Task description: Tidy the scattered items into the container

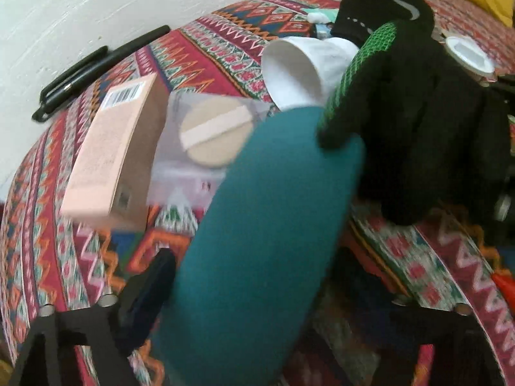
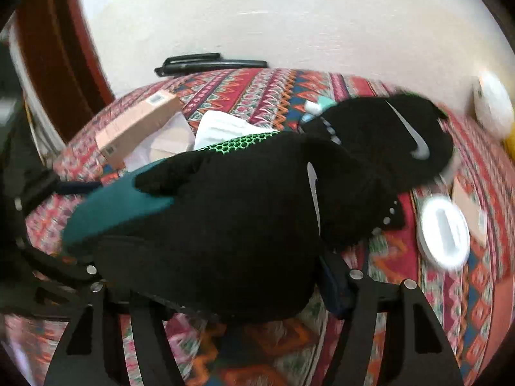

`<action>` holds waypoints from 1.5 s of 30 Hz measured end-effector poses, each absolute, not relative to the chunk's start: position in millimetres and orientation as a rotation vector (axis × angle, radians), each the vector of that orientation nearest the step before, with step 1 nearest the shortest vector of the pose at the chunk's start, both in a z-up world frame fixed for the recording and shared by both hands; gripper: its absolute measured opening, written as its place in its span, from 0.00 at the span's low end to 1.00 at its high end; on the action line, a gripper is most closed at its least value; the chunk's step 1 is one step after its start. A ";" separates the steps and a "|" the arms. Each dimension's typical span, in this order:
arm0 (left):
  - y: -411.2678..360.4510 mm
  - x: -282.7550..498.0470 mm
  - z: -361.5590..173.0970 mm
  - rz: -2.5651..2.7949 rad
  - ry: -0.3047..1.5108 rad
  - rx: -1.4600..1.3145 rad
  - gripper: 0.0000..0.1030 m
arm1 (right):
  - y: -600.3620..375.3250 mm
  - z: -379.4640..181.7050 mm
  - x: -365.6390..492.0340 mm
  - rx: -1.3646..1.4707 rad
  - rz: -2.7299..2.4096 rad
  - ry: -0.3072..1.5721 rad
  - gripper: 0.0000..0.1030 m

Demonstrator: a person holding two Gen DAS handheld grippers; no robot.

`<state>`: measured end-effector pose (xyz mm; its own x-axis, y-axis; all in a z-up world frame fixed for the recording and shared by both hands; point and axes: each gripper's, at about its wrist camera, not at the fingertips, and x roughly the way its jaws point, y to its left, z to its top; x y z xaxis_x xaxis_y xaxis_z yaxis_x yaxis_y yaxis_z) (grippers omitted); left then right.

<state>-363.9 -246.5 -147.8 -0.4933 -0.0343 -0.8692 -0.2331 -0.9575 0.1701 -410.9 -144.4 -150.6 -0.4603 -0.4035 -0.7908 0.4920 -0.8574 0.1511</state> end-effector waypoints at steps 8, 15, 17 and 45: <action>-226.8 -298.0 -137.0 2.565 0.314 -1.560 0.70 | -92.3 -133.0 -348.6 1.308 -2.133 0.014 0.67; -195.6 -267.4 -143.1 2.525 0.349 -1.598 0.71 | -77.5 -156.3 -323.7 1.392 -2.207 0.264 0.96; -191.8 -272.5 -148.1 2.541 0.375 -1.586 0.72 | -78.4 -166.4 -315.6 1.401 -2.190 0.287 0.96; -161.2 -172.9 -91.1 2.596 -0.049 -1.551 0.65 | 18.4 -99.4 -237.9 1.372 -2.132 0.155 0.01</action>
